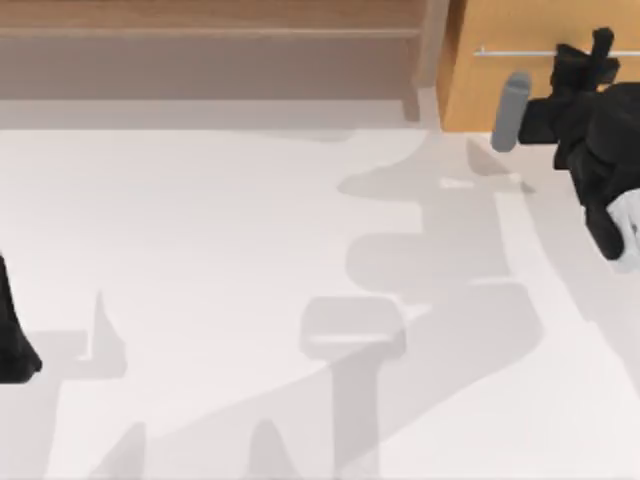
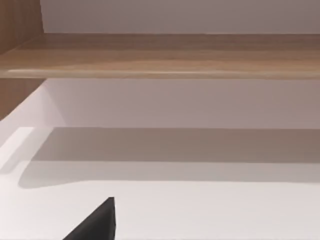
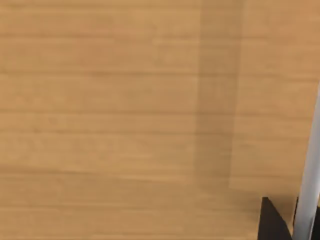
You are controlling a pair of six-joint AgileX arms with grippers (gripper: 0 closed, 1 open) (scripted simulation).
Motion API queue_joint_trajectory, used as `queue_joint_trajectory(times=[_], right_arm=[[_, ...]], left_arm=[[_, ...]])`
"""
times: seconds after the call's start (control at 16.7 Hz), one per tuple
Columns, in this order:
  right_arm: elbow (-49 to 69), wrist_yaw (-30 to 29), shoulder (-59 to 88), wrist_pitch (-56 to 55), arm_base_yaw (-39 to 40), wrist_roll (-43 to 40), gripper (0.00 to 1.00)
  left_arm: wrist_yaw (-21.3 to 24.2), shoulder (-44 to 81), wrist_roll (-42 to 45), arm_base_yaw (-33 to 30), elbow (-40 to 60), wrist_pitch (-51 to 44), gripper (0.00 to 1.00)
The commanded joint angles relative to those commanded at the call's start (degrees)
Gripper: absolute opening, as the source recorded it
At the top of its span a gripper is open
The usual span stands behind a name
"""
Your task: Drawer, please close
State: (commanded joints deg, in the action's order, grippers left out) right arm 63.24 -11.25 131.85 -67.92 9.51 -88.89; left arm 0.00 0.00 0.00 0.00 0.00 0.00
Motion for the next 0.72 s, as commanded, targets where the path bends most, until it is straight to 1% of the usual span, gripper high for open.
queue_joint_trajectory(times=[0.54, 0.6, 0.72], right_arm=[[0.00, 0.00, 0.00, 0.00, 0.00, 0.00, 0.98], [0.00, 0.00, 0.00, 0.00, 0.00, 0.00, 1.00], [0.00, 0.00, 0.00, 0.00, 0.00, 0.00, 1.00]], left_arm=[[0.00, 0.00, 0.00, 0.00, 0.00, 0.00, 1.00], [0.00, 0.00, 0.00, 0.00, 0.00, 0.00, 1.00], [0.00, 0.00, 0.00, 0.00, 0.00, 0.00, 1.00]])
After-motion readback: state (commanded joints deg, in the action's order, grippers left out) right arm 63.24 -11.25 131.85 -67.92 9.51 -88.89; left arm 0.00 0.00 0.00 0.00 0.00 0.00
